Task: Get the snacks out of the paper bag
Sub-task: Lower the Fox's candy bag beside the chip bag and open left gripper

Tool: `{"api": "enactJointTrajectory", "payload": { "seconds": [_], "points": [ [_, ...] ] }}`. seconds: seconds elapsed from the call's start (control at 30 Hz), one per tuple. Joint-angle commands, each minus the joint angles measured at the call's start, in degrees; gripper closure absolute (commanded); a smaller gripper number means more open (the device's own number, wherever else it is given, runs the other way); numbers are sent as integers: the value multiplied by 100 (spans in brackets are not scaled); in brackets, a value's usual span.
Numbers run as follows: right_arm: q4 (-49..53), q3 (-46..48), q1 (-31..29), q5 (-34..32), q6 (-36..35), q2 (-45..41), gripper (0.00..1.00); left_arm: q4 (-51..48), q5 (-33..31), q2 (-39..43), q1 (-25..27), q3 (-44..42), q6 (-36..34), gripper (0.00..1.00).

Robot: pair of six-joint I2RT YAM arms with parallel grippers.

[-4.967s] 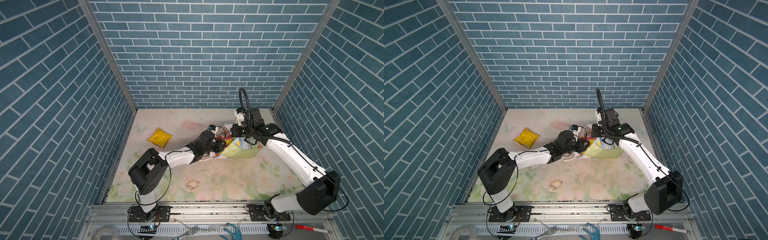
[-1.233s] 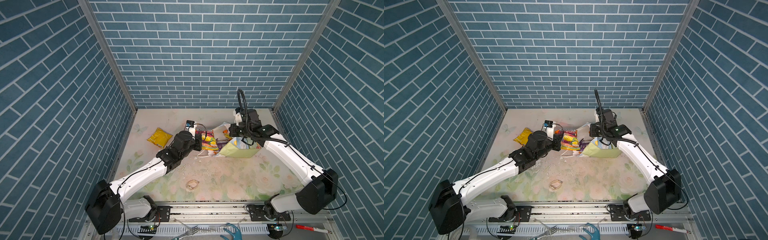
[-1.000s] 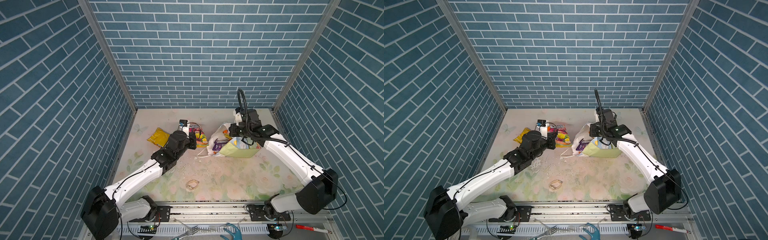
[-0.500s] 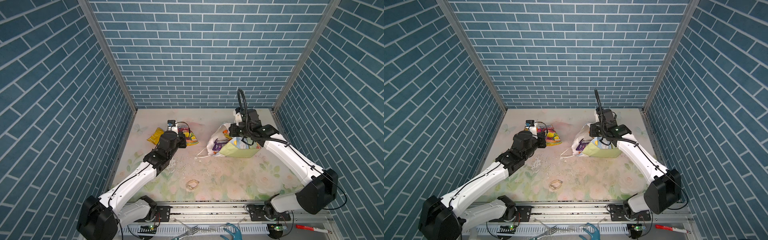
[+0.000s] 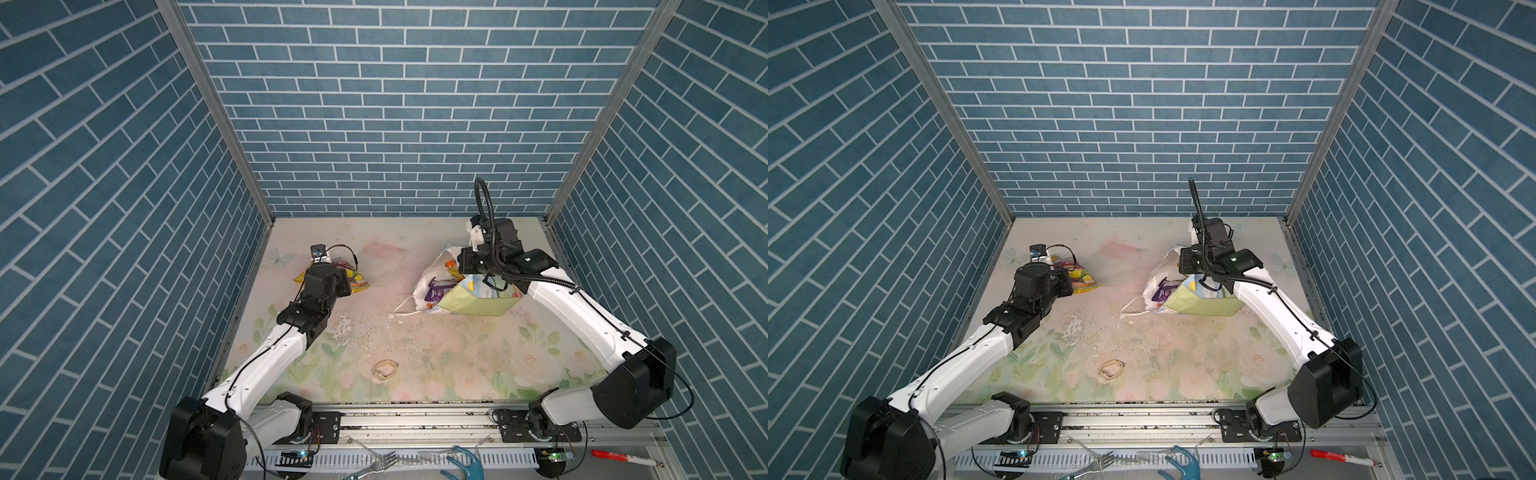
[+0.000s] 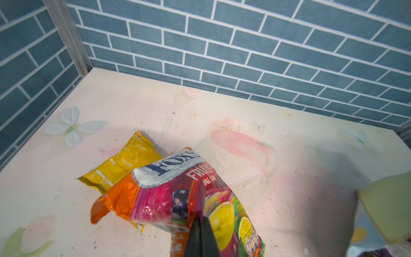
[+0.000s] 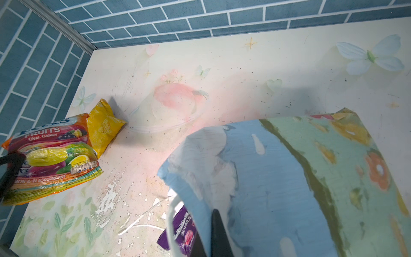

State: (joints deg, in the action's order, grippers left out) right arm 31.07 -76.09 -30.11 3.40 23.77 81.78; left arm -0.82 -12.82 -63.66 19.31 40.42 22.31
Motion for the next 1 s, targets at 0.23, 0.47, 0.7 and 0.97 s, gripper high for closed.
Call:
{"api": "enactJointTrajectory", "payload": {
  "seconds": [0.23,0.47,0.7,0.97],
  "points": [
    [-55,-243,-13,37,222,31,100,525,-255,-285,-345,-517,233,100],
    [26,-230,-13,116,271,73,100,759,-314,-802,-408,-598,335,100],
    [48,-230,-17,126,295,84,100,996,56,-1484,-698,-537,588,100],
    [144,-317,-13,65,313,189,100,1156,527,-2179,-982,-293,510,66]
  ]
}}
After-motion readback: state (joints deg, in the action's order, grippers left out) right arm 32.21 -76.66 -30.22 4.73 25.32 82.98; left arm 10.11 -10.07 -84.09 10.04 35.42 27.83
